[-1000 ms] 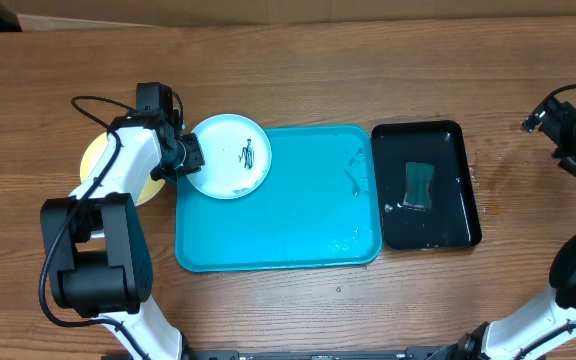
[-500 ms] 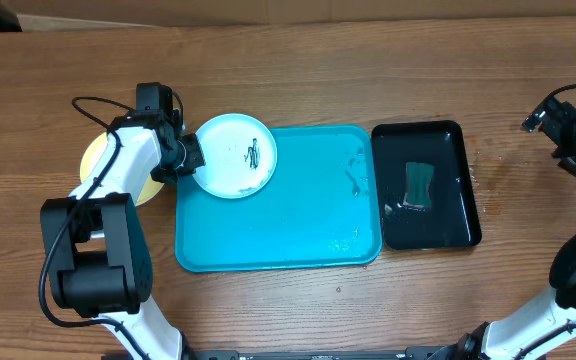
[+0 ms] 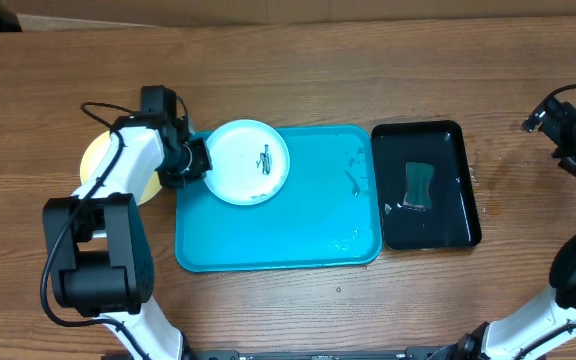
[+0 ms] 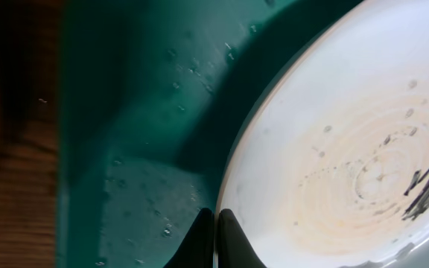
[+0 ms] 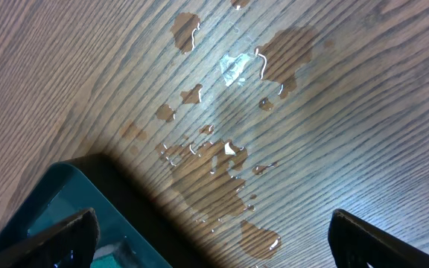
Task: Clean dirty plates on tray and stack at the side
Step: 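Slide the white plate right to the teal tray center with the left gripper, then hold the white plate steady while moving the right gripper to the black tray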
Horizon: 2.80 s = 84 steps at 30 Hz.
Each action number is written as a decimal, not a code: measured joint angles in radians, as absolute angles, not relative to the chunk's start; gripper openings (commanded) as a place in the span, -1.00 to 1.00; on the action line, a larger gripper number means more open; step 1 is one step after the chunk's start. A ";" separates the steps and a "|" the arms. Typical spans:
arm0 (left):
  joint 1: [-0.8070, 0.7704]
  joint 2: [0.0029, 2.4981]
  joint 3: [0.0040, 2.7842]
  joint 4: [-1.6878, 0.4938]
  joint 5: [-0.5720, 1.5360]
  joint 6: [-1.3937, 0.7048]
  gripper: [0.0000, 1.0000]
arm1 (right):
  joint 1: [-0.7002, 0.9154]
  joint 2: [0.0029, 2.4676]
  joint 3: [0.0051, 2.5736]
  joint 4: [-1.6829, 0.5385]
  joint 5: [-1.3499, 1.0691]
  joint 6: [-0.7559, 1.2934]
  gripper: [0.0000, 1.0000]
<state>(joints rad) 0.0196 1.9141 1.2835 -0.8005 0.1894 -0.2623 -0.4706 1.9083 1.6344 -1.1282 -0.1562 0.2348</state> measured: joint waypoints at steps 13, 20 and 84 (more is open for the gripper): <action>-0.206 1.914 1.283 -0.891 0.199 -0.291 -0.92 | -0.471 1.908 1.634 -1.129 -0.157 0.235 1.00; -0.310 1.914 1.283 -0.841 0.184 -0.340 -0.41 | -0.471 1.908 1.634 -1.129 -0.157 0.235 1.00; -0.332 1.905 1.280 -0.757 0.123 -0.419 -0.57 | -0.463 1.908 1.634 -1.219 -0.368 0.226 0.75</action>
<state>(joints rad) -0.3325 1.9053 1.2800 -0.7570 0.1226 -0.4187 -0.4633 1.9083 1.6341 -1.2194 -0.3683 0.2264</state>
